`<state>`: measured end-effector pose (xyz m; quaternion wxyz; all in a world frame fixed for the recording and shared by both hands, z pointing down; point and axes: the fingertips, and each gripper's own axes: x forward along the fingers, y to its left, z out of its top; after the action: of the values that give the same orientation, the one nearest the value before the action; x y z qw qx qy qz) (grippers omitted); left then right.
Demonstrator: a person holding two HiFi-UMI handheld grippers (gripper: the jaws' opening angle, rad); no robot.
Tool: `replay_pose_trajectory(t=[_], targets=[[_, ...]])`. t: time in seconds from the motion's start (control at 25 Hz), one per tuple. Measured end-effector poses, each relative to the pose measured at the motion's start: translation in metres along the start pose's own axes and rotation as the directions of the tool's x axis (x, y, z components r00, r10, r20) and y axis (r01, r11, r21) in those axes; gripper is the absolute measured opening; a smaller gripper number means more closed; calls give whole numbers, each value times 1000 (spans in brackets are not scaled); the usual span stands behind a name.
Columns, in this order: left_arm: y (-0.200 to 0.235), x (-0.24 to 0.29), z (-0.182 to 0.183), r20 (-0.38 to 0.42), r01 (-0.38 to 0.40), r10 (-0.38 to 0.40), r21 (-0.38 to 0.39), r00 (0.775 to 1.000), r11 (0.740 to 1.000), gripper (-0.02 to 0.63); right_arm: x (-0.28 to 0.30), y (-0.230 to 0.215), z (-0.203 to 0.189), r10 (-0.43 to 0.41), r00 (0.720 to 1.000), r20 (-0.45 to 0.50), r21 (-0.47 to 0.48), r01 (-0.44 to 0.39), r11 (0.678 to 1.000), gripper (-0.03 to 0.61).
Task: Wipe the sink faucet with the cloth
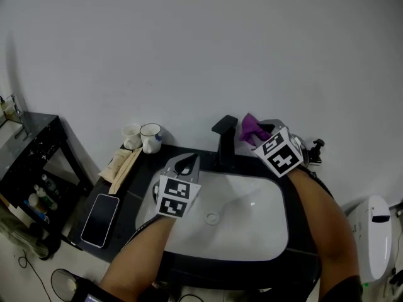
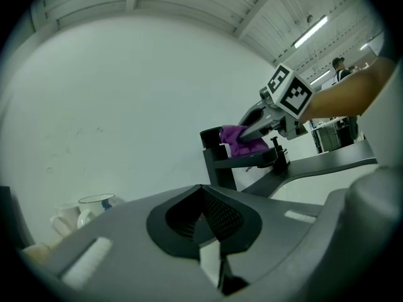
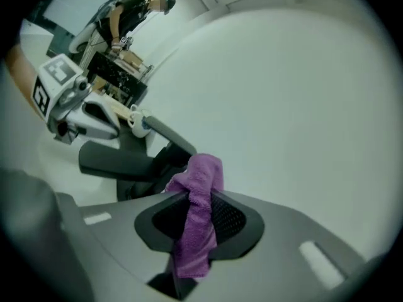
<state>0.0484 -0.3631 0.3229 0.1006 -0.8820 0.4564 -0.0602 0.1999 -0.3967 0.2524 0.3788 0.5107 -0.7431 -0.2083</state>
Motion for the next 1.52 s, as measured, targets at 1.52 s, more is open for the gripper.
replay_pose_trajectory(t=[1.52], targets=[[-8, 4, 6, 7, 13, -13, -15, 1000, 1000, 17, 49, 72, -17, 133, 991, -23, -130, -135, 982, 80]])
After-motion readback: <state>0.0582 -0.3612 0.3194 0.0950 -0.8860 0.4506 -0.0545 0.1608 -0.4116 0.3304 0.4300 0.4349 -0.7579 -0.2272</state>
